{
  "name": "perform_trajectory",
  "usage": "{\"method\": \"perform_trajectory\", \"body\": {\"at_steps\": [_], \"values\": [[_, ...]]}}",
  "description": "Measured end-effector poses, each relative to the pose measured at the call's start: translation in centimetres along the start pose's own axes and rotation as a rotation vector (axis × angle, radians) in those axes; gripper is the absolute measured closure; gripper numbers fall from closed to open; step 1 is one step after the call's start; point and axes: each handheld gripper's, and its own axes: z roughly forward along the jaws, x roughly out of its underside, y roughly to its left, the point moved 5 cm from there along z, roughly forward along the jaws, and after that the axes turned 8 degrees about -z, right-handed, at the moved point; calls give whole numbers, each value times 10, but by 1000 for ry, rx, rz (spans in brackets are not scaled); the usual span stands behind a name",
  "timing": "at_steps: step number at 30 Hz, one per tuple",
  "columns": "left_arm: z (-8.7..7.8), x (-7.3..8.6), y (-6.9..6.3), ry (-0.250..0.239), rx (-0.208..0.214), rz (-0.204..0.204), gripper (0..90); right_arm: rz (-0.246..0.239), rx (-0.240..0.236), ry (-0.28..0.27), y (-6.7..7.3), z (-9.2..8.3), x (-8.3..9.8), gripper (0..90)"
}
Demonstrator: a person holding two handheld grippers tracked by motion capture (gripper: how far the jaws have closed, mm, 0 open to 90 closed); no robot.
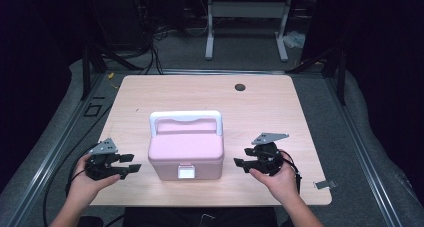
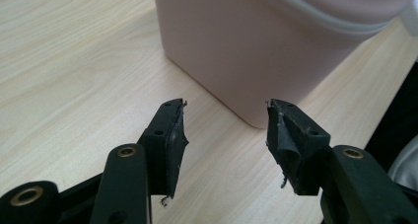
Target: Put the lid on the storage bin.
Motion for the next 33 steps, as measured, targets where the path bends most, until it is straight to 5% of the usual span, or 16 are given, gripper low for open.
{"method": "perform_trajectory", "body": {"at_steps": [9,14,23,28,33], "values": [[17,14,12,10,-65,-11,488,4,73,23,-11,15,17,425],[24,26,17,32,-88,-8,489,-60,141,65,-16,24,30,432],[31,38,23,55,-98,-21,490,-32,118,77,-18,33,38,431],[34,41,24,78,-106,-13,489,46,103,78,-28,35,44,431],[36,43,24,95,-105,-13,487,63,115,82,-35,36,47,431]]}}
